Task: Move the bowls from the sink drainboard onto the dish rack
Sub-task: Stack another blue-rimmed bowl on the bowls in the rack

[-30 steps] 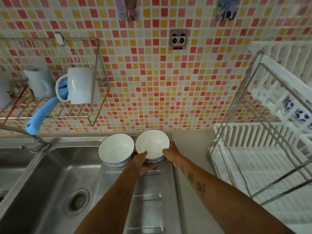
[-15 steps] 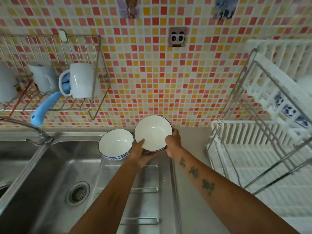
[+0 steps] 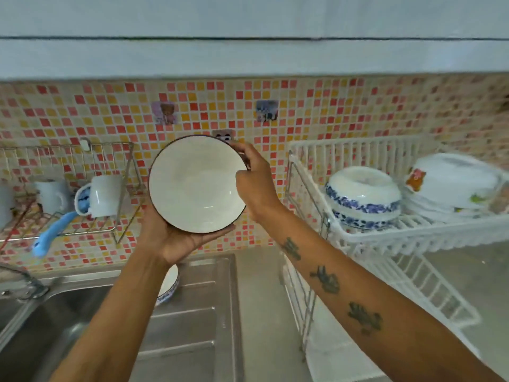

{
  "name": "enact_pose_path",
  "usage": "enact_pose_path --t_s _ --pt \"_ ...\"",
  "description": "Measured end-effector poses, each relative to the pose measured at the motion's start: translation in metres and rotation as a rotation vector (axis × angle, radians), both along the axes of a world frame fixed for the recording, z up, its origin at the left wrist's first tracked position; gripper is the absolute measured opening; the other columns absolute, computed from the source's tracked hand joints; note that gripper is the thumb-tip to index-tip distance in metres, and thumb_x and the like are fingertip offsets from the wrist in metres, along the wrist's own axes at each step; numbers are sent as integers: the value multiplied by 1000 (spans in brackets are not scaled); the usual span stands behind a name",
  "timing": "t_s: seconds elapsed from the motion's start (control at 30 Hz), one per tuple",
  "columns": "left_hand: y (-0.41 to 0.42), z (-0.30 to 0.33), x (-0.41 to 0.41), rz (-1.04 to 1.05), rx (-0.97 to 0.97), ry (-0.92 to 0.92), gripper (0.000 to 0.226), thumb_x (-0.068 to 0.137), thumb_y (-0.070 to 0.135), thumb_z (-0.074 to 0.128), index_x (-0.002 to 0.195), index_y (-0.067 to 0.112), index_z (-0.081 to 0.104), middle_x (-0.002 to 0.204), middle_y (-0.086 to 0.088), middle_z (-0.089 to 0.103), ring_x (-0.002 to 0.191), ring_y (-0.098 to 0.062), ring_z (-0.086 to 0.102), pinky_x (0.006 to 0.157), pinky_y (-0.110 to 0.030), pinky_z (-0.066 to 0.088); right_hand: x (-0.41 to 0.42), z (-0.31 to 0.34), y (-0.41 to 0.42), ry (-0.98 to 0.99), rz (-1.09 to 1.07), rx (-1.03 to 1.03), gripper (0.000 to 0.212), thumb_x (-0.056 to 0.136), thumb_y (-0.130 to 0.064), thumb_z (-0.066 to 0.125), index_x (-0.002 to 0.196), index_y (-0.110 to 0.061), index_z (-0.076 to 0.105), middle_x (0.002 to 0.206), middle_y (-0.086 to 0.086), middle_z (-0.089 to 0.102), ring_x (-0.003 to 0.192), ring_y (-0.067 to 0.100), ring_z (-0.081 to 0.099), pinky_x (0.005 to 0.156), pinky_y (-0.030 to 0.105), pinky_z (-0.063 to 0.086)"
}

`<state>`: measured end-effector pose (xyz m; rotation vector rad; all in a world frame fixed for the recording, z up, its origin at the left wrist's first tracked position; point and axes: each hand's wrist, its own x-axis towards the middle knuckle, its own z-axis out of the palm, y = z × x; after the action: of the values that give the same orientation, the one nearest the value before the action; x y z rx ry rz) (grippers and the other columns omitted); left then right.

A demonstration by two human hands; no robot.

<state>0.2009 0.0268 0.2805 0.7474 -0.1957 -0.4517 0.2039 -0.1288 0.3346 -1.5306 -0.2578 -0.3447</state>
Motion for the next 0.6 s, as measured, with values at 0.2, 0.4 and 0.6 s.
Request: enact_pose_path --t_s 0.2,0.4,0.6 --pt "-58 28 -31 -187 -34 -44 85 80 80 38 141 21 51 143 -21 51 127 -54 47 94 -65 47 -46 37 -69 -168 -59 -134 62 77 19 30 119 -19 57 96 -16 57 86 -1 56 64 19 51" --pt "-114 55 -36 -158 92 -147 79 79 82 35 128 26 63 133 -14 62 121 -45 57 94 -69 44 -66 51 -138 -185 -48 -84 14 82 -23 49 93 -26 57 93 -6 60 83 13 58 70 29 45" --pt "-168 84 -39 95 469 -397 48 83 68 43 94 34 74 92 -2 78 87 -27 70 86 -49 53 -64 60 -201 -123 -167 -78 47 97 -50 32 70 -29 64 73 -6 67 68 10 59 69 30 45"
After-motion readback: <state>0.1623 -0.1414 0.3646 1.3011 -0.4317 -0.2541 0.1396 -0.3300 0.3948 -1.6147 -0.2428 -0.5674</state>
